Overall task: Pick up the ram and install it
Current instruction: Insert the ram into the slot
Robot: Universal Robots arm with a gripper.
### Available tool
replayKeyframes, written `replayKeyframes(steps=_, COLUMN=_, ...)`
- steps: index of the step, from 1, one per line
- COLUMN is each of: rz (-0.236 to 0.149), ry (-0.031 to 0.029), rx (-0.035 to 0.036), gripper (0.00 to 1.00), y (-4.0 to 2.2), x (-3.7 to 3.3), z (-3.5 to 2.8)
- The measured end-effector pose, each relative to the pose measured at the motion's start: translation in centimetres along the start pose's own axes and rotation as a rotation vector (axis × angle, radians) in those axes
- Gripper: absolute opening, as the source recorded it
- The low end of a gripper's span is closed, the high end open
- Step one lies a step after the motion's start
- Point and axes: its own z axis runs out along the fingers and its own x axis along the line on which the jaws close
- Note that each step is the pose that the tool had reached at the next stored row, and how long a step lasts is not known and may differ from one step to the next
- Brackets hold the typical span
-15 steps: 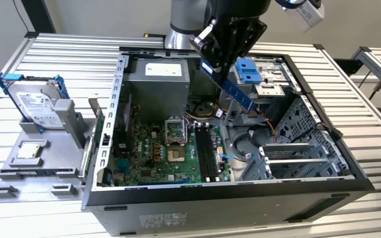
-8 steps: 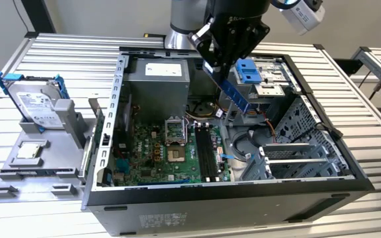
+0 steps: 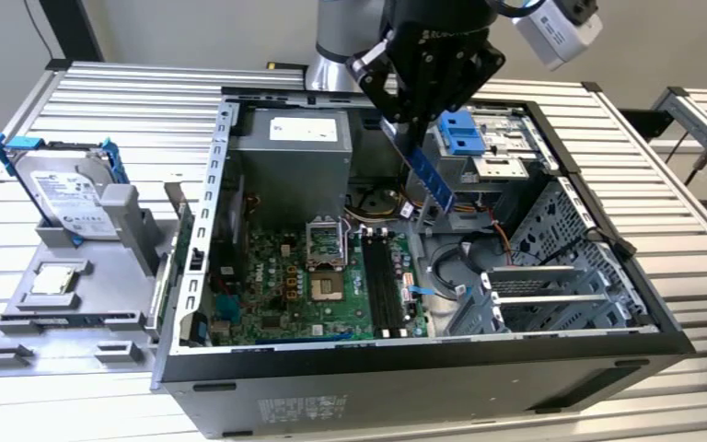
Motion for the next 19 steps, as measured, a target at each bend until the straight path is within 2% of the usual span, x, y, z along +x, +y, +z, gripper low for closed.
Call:
replayKeyframes(steps=8, rz=0.063, ry=-0.0006, rx=0.002, gripper=0.0, y=0.0, x=0.0, z=0.0)
replayKeyframes(steps=19, rz=0.074, ry=-0.0017, rx=0.0007, gripper=0.0, y=-0.04, x=-0.15, z=0.0)
